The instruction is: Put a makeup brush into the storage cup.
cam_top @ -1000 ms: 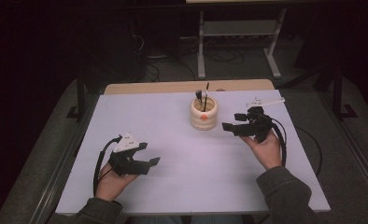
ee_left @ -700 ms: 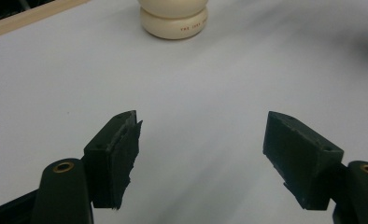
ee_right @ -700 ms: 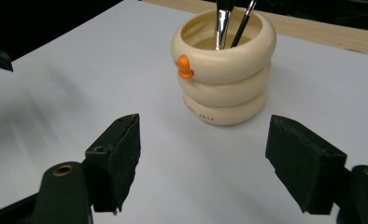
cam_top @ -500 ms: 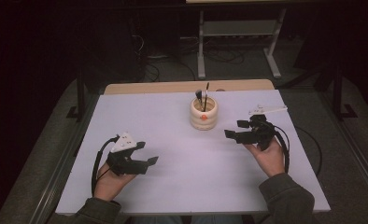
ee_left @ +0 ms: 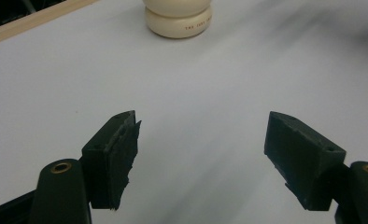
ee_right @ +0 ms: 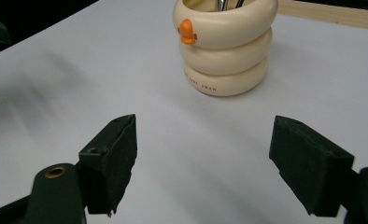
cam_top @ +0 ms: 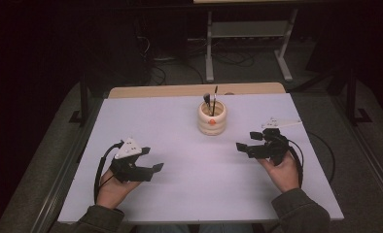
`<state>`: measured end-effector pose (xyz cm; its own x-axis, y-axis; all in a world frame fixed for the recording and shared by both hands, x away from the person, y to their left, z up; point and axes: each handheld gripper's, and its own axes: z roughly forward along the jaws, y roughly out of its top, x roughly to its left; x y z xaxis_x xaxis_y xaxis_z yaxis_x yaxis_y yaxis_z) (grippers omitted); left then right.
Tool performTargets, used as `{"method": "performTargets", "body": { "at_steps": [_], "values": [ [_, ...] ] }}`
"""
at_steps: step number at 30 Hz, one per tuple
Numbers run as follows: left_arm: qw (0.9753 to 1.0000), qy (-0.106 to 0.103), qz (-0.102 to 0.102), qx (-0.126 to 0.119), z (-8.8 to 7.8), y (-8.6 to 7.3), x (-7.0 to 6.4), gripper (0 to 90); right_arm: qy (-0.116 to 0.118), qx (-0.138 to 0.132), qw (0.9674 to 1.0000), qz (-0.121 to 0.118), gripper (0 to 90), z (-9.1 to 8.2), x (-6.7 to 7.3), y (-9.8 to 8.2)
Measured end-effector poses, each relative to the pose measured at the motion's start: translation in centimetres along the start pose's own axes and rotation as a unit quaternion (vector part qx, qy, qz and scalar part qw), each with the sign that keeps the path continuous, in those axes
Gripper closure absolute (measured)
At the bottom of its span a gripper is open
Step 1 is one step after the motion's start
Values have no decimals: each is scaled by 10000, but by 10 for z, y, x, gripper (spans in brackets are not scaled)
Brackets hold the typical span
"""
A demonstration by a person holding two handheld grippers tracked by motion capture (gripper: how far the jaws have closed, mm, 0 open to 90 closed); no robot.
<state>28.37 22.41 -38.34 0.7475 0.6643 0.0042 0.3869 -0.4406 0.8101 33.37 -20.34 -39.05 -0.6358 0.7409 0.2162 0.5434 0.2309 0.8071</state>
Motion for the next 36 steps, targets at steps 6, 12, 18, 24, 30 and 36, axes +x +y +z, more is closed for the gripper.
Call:
{"method": "performTargets", "body": {
  "at_steps": [6,12,18,24,30,36],
  "values": [
    [10000,-3,58,37,0,-1,-1,247,-8,27,10000,7,210,-4,3,-7],
    [10000,8,17,-9,-3,-4,-1,247,1,7,10000,-11,208,-10,5,-16],
    [10000,31,-10,43,-5,-10,0,245,28,44,10000,29,206,-12,8,-25],
    [9999,22,-97,33,-5,-15,-2,241,18,46,10000,12,206,-15,9,-33],
    [9999,-4,-39,99,-6,-20,-4,241,47,22,10000,42,207,-18,9,-37],
    [9999,-82,-93,115,-6,-26,-7,238,56,24,9999,100,208,-19,11,-43]
  ]
}}
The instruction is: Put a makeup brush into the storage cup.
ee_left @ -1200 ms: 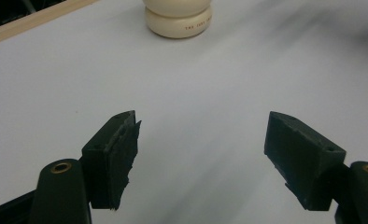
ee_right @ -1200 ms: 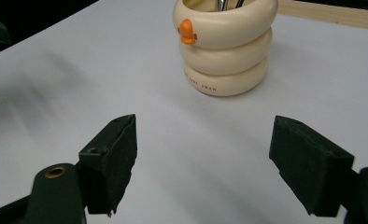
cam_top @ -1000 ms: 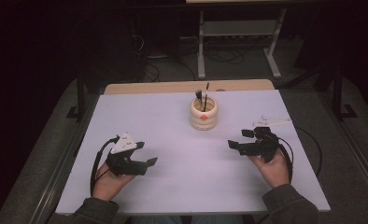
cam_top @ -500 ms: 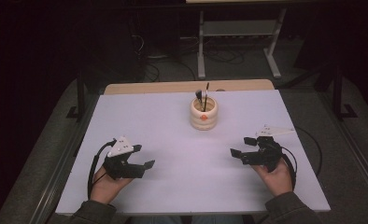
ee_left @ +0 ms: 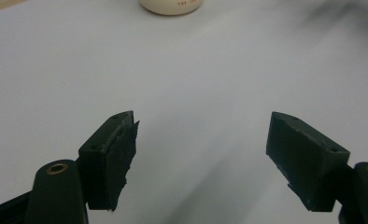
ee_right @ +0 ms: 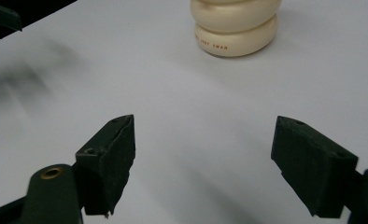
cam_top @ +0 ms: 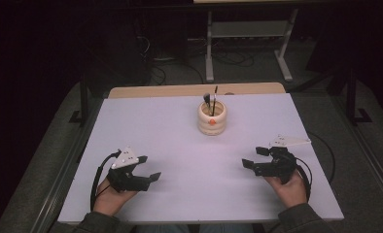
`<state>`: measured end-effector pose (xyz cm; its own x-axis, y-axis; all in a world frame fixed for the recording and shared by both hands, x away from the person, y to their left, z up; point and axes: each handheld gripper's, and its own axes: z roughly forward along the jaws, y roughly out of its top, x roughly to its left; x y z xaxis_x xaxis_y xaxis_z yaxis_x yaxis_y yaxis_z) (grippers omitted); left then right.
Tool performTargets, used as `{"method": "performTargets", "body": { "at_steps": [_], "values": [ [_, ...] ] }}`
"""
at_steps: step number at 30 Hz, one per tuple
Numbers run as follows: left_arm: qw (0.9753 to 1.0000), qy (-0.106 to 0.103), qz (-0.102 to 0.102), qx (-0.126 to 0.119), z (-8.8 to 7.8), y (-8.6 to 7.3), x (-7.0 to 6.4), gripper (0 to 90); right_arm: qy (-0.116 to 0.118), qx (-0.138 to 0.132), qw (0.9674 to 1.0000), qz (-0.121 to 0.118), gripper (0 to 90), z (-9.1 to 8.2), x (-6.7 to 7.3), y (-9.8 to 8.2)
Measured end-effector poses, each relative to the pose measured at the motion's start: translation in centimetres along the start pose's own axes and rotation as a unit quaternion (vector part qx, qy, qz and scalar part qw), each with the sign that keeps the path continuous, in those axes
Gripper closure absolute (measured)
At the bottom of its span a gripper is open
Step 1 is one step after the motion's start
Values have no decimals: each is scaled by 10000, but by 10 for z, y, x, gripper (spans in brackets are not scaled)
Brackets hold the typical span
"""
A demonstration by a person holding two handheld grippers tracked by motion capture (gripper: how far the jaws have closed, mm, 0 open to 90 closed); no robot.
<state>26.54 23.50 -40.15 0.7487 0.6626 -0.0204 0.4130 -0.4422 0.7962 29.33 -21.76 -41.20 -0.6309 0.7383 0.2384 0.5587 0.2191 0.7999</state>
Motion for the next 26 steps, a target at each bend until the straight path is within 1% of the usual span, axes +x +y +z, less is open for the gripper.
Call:
{"method": "performTargets", "body": {
  "at_steps": [1,2,3,5,6,9,11,12,14,16,17,18,21,24,26],
  "values": [
    [10000,-2,14,-4,0,-1,1,238,3,-18,10000,-29,208,0,0,-1],
    [10000,-14,13,20,-1,-2,1,238,7,-5,10000,-10,209,0,0,-1],
    [10000,-18,-45,-6,-1,-3,1,238,17,-3,10000,6,209,-1,1,-2],
    [10000,-14,-62,-33,-1,-5,1,238,19,-25,10000,-36,209,-1,1,-2],
    [10000,-18,-80,-50,-1,-6,0,238,32,-15,10000,2,209,-1,2,-3],
    [10000,-10,-70,-45,-2,-7,1,238,80,-51,10000,-23,211,0,2,-5],
    [10000,-12,-87,-34,-2,-9,1,238,81,-39,10000,20,211,-1,4,-5],
    [10000,-12,-80,-16,-3,-9,2,238,97,-48,9999,0,212,-1,4,-6],
    [9999,-12,-136,-1,-3,-11,2,228,106,-43,9999,-8,212,-1,4,-7],
    [9999,2,-139,10,-3,-12,3,226,111,-54,9999,-5,212,-1,4,-7],
    [9999,0,-110,52,-4,-13,3,226,106,-75,9999,-6,212,-1,4,-8],
    [9999,-4,-166,20,-4,-14,3,226,110,-102,9999,-41,212,-1,4,-8],
    [9998,-24,-190,9,-3,-15,2,225,113,-118,9998,-64,212,0,5,-9],
    [9998,-35,-177,3,-3,-15,2,223,107,-112,9999,-66,209,0,5,-10],
    [9999,-35,-126,8,-3,-15,2,223,122,-126,9998,-73,209,-1,5,-11]
  ]
}}
